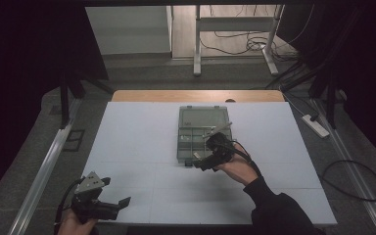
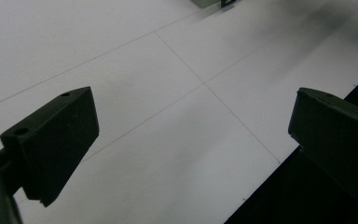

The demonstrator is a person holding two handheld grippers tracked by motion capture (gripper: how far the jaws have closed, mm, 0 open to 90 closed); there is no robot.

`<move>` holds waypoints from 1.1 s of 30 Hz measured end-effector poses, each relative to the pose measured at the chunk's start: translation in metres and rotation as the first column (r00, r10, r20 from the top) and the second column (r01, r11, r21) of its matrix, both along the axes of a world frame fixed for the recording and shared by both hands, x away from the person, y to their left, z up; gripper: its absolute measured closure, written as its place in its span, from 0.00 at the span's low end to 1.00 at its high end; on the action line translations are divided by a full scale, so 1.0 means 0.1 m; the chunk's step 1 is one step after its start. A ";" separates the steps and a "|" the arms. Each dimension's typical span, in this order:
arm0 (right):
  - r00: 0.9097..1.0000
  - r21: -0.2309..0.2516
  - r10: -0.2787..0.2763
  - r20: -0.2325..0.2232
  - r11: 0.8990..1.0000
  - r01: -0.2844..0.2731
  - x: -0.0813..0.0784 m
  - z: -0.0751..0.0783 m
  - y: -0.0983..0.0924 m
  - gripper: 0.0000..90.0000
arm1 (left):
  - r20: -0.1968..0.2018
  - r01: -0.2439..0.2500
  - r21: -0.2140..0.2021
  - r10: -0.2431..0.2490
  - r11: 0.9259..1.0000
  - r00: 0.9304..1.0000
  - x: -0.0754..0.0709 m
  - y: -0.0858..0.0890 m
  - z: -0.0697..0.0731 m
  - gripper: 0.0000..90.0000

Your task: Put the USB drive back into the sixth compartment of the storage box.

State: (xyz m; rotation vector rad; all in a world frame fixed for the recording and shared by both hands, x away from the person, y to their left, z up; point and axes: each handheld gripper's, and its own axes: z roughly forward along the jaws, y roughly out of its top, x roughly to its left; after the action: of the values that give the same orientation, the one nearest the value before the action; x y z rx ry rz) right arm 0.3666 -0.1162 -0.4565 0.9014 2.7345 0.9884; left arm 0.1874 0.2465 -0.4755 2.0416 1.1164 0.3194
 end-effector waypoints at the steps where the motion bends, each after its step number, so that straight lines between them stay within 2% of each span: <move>1: 1.000 0.008 0.002 -0.004 1.000 -0.002 -0.01 0.00 0.00 0.09 | 0.000 0.001 0.001 -0.001 1.000 1.000 0.00 0.00 0.00 0.02; 3: 1.000 0.015 0.008 -0.012 1.000 -0.008 -0.03 0.01 -0.01 0.08 | 0.001 0.001 -0.001 -0.001 1.000 1.000 0.00 0.00 0.00 0.02; 11: 1.000 0.006 0.024 0.002 1.000 -0.024 -0.12 0.00 -0.06 0.06 | 0.000 0.001 -0.001 -0.001 1.000 1.000 0.00 0.00 0.00 0.02; 20: 0.999 0.027 0.003 0.042 1.000 -0.004 -0.20 0.09 -0.16 0.04 | -0.002 0.000 -0.003 0.000 1.000 1.000 0.00 0.01 0.00 0.02; 33: 0.998 0.051 -0.017 0.062 0.999 0.014 -0.30 0.16 -0.31 0.03 | -0.003 -0.002 -0.008 0.002 1.000 1.000 0.00 0.01 0.00 0.02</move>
State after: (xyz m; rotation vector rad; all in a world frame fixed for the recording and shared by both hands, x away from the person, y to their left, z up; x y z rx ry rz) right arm 0.3366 -0.1477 -0.4401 0.8820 2.6587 1.0689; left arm 0.1875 0.2478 -0.4754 2.0342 1.1201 0.3124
